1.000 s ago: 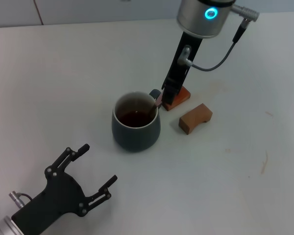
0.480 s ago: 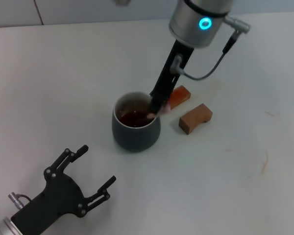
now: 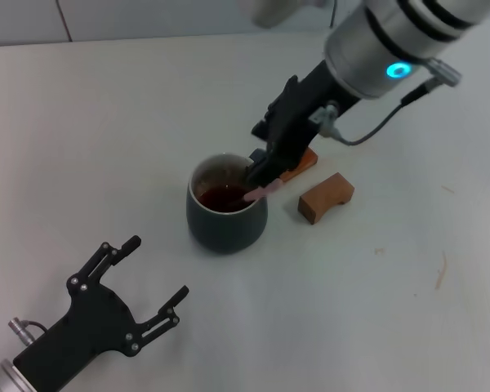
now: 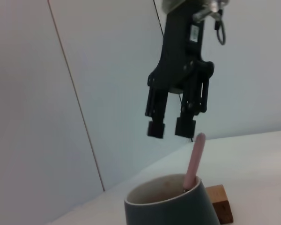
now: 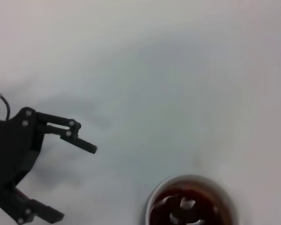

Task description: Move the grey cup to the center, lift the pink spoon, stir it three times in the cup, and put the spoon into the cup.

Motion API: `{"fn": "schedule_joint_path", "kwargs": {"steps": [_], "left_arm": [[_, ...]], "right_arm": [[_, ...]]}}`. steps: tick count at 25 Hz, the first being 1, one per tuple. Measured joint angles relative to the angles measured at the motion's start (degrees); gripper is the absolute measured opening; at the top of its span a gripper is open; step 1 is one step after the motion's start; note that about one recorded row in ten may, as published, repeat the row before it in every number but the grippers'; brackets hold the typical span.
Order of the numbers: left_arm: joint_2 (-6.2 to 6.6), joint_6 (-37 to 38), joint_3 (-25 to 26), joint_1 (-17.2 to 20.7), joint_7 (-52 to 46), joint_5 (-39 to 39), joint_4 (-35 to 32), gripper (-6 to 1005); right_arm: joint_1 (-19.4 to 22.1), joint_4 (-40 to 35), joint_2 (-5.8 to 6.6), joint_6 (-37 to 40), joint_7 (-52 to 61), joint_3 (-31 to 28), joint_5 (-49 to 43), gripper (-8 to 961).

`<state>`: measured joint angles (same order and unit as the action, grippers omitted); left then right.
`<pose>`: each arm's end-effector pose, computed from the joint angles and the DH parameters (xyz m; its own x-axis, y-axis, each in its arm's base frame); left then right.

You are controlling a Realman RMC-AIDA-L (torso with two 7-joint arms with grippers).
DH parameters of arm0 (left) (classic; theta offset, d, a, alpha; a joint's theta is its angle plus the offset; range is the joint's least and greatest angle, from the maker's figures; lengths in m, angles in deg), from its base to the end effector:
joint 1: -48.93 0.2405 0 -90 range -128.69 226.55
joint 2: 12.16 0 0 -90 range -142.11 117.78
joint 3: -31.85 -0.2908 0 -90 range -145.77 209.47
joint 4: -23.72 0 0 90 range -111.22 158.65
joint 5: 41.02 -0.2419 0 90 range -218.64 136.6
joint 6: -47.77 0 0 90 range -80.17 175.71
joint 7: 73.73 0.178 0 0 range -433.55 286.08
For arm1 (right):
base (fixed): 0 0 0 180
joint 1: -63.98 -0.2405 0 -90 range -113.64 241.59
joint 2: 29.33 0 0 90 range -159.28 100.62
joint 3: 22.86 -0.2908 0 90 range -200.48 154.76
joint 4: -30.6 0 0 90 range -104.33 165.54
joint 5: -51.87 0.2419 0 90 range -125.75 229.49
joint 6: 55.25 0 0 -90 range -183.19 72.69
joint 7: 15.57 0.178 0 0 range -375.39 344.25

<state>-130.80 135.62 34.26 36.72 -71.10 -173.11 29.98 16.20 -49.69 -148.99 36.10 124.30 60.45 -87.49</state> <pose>-0.3555 0.2181 -0.1339 0.8323 -0.1853 0.5225 0.2549 -0.7091 -0.6575 0.0753 0.4157 -0.0677 0.9398 -0.2659 0.2147 -0.2116 -0.9460 -0.2455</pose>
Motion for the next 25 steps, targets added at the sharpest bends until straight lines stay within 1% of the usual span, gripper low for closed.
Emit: {"fn": "schedule_joint_path", "kwargs": {"steps": [3,5,8,10,12,14,15,17,20,21,22,25], "left_arm": [[0.05,0.1,0.0,0.0,0.0,0.0,0.0,857],[0.06,0.2,0.2,0.0,0.0,0.0,0.0,857],[0.07,0.3,0.8,0.0,-0.2,0.0,-0.1,857],[0.07,0.6,1.5,0.2,-0.5,0.0,-0.1,857],[0.09,1.2,2.1,0.5,-0.7,0.0,0.0,857],[0.14,1.5,2.3,0.6,-0.8,0.0,0.0,857],[0.14,1.5,2.3,0.6,-0.8,0.0,0.0,857],[0.16,1.6,2.3,0.6,-0.8,0.0,-0.1,857],[0.17,1.6,2.3,0.8,-0.8,0.0,-0.1,856],[0.19,1.6,2.3,1.2,-0.8,0.0,-0.2,856],[0.19,1.6,2.3,1.2,-0.8,0.0,-0.2,856],[0.14,1.6,2.2,1.4,-0.8,0.0,-0.3,856]], "right_arm": [[7.8,-9.0,0.05,-4.2,-2.7,0.5,3.5,695],[14.1,-13.6,0.02,-8.4,-6.3,0.7,7.9,721],[26.1,-16.8,-0.04,-18.6,-15.6,3.1,19.4,760],[33.0,-16.5,-0.06,-23.3,-24.5,5.2,28.9,787],[39.4,-14.4,-0.08,-24.9,-37.8,6.8,41.1,813],[44.1,-9.6,-0.07,-24.5,-52.7,8.5,53.4,839],[46.3,-5.8,-0.06,-23.6,-62.3,9.5,60.3,839],[48.6,1.9,0.04,-20.9,-75.0,10.2,69.8,838],[49.3,13.3,0.21,-14.3,-87.6,9.1,79.1,838],[48.5,21.4,0.32,-9.9,-91.1,6.8,81.8,837],[48.5,21.4,0.32,-9.9,-91.1,6.8,81.8,837],[46.2,33.6,0.43,-3.9,-96.1,3.6,82.6,835]]}}
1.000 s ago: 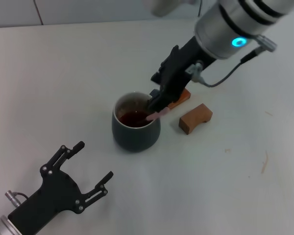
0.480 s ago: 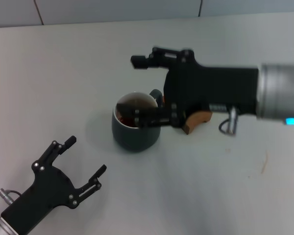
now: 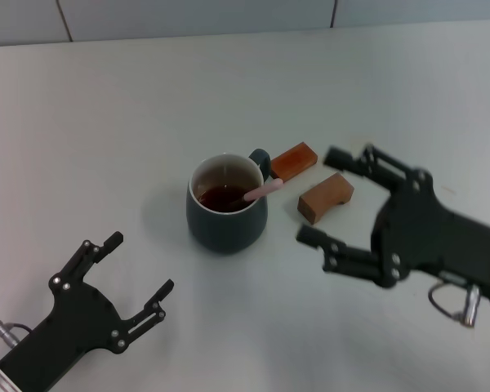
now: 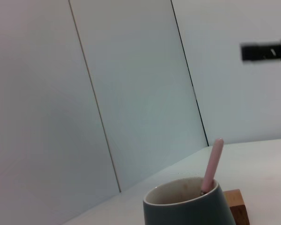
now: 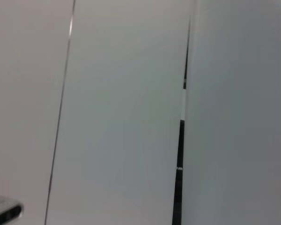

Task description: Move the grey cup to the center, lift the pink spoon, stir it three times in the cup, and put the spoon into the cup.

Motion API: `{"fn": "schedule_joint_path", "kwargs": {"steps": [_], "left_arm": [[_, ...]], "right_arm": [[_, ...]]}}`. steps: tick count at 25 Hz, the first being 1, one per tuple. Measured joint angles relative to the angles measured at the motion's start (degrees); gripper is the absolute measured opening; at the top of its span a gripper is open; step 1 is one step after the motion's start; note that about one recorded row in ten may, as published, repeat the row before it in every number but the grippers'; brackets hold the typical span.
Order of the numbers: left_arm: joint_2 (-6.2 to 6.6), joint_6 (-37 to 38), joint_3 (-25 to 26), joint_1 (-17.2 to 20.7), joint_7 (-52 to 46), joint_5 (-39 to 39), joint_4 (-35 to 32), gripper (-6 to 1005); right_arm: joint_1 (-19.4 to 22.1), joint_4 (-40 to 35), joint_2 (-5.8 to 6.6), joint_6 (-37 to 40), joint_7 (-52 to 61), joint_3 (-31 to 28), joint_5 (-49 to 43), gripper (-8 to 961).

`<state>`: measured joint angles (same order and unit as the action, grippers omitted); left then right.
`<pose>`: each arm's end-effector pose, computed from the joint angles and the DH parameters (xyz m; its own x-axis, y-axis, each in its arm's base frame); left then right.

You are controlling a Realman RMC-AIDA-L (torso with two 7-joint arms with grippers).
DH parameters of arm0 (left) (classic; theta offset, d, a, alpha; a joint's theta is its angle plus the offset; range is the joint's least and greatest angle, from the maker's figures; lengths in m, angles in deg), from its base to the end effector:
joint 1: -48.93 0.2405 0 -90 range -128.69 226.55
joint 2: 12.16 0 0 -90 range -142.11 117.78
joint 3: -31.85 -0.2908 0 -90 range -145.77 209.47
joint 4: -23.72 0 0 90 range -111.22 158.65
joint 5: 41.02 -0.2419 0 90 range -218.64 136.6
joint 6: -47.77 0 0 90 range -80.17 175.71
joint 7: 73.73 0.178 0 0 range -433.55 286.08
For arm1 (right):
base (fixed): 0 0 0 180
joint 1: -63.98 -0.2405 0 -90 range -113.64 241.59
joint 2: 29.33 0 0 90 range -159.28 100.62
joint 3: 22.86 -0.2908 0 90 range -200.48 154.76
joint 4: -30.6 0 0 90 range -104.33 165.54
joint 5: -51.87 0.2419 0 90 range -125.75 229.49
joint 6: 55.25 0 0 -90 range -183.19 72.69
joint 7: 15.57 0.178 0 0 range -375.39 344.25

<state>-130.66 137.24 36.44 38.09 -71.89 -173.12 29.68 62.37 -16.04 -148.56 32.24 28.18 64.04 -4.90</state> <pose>-0.3602 0.2147 -0.1248 0.8228 -0.1785 0.5395 0.2955 -0.6765 -0.6745 0.2683 0.2638 -0.0685 0.6375 0.1525 -0.7552 -0.2455 -0.8889 -0.3868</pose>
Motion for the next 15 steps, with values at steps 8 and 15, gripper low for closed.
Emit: {"fn": "schedule_joint_path", "kwargs": {"steps": [8,15], "left_arm": [[-0.02,0.0,-0.2,-0.1,0.0,-0.3,0.2,856],[-0.13,-0.3,-0.9,-1.6,-0.2,-0.4,0.5,856]], "right_arm": [[-8.2,27.7,0.34,4.6,-12.2,-6.8,0.0,833],[-10.3,31.3,0.28,-0.2,-12.6,-6.6,-1.2,834]]}}
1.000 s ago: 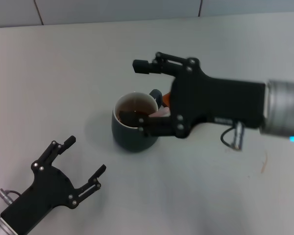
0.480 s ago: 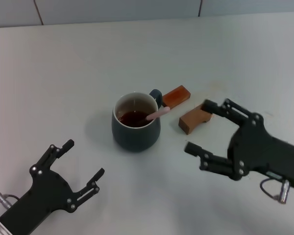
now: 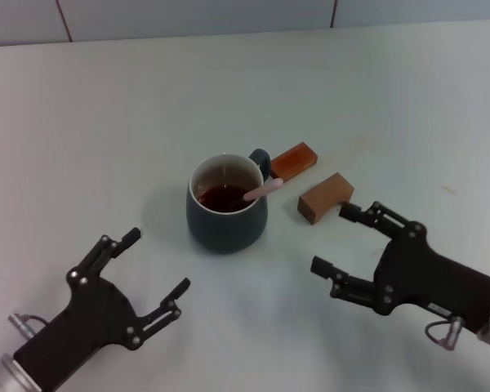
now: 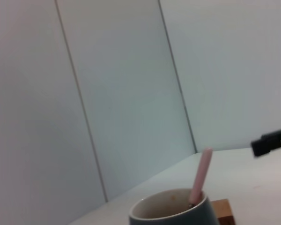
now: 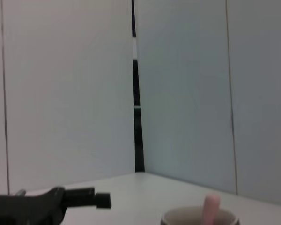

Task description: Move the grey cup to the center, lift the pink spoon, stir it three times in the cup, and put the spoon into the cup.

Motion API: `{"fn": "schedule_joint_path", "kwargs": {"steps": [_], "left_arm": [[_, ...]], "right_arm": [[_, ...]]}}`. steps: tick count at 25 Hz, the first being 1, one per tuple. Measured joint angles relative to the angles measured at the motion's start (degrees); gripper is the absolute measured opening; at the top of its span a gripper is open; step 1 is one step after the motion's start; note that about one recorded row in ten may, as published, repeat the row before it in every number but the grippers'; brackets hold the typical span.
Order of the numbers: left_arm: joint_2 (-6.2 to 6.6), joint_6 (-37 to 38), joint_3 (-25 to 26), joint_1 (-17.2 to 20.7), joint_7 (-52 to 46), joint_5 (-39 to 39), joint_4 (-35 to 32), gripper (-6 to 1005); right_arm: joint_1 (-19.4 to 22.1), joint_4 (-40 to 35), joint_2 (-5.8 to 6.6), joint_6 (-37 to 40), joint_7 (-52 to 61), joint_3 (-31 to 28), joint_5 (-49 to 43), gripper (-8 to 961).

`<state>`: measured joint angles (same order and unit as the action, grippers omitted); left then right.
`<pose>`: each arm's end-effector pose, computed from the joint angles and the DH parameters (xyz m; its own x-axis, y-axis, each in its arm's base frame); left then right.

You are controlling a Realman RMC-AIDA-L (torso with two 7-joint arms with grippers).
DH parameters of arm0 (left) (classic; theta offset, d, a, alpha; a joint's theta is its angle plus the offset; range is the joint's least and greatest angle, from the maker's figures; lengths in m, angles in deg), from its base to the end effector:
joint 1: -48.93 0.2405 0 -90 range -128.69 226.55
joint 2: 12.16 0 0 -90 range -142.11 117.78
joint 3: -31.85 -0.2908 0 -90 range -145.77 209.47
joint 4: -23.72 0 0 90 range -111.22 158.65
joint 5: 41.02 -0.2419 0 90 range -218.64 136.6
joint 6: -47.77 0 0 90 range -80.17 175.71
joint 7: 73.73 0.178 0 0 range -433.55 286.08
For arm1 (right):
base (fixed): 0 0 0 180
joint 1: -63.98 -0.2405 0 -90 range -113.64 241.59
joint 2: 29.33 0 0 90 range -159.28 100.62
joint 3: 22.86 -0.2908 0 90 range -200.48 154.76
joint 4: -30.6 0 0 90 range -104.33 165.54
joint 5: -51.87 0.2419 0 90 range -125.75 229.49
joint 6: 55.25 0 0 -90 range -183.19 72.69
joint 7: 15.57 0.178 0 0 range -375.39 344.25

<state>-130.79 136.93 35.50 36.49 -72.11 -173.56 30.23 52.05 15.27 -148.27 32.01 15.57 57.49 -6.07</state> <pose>-0.3507 0.2210 -0.1304 0.8128 -0.1932 0.5495 0.2754 -0.7038 -0.6548 0.3393 0.2559 -0.1119 0.7169 -0.0267 -0.6966 -0.4011 -0.8331 -0.3809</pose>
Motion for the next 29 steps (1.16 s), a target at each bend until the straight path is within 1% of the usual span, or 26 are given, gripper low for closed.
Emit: {"fn": "schedule_joint_path", "kwargs": {"steps": [1,6,9,11,29], "left_arm": [[-0.01,-0.2,-0.6,-0.5,-0.4,0.0,0.2,856],[-0.02,-2.9,-2.3,-2.8,-4.0,-0.1,-0.3,856],[-0.02,-4.3,-2.6,-3.4,-5.0,-0.1,-0.3,856],[-0.04,-5.1,-2.6,-3.7,-5.0,-0.1,0.0,856],[-0.11,-6.0,-2.3,-3.4,-4.8,0.3,0.2,856]], "right_arm": [[-0.8,0.7,-0.07,-1.5,0.0,0.0,-0.7,834],[-2.6,2.6,-0.07,-3.1,0.3,0.0,-0.9,834],[-3.0,3.0,-0.1,-4.2,0.3,0.0,-0.9,834],[-3.3,3.3,-0.35,-5.8,0.1,0.1,-1.0,834],[-4.1,3.7,-0.6,-7.6,-0.1,0.1,-1.1,834]]}}
